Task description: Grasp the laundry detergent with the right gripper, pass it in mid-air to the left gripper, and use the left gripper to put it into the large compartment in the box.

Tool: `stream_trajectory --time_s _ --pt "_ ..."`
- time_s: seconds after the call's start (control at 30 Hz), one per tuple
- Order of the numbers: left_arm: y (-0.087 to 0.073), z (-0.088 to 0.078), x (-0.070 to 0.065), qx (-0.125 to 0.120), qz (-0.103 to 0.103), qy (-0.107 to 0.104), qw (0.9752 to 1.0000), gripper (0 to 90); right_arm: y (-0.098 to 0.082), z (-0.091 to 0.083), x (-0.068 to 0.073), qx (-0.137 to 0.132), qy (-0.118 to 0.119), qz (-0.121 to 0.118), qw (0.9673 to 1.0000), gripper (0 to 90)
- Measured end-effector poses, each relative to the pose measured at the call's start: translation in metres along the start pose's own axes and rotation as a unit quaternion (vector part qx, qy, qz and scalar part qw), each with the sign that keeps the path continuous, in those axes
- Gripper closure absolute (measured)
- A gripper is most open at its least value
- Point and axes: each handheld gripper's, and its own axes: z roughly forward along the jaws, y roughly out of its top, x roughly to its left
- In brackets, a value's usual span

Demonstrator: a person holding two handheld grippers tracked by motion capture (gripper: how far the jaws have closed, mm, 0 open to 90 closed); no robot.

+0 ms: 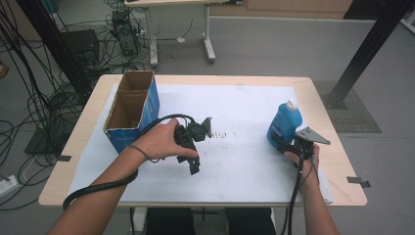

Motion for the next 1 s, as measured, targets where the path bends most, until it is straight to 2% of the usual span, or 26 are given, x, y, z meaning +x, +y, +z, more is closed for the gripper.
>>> stream_trajectory --time_s 0.53,0.7,0.87,1.0 --pt "0.002 -0.001 -0.003 0.004 0.005 0.002 1.0 9.7 0.0 0.0 0.0 0.001 0.001 0.001 1.0 39.5" --pt "0.0 -0.01 -0.005 0.002 0.01 0.0 0.9999 9.6 0.0 0.0 -0.001 0.001 0.001 0.0 1.0 39.5" --pt "-0.006 -0.026 -0.009 -0.011 0.012 0.007 0.9998 9.6 0.001 0.0 -0.001 0.002 0.002 0.002 1.0 39.6" --pt "-0.008 -0.032 -0.011 -0.015 0.014 0.01 0.9997 9.6 0.002 0.0 -0.002 0.004 0.004 0.004 1.0 39.7"
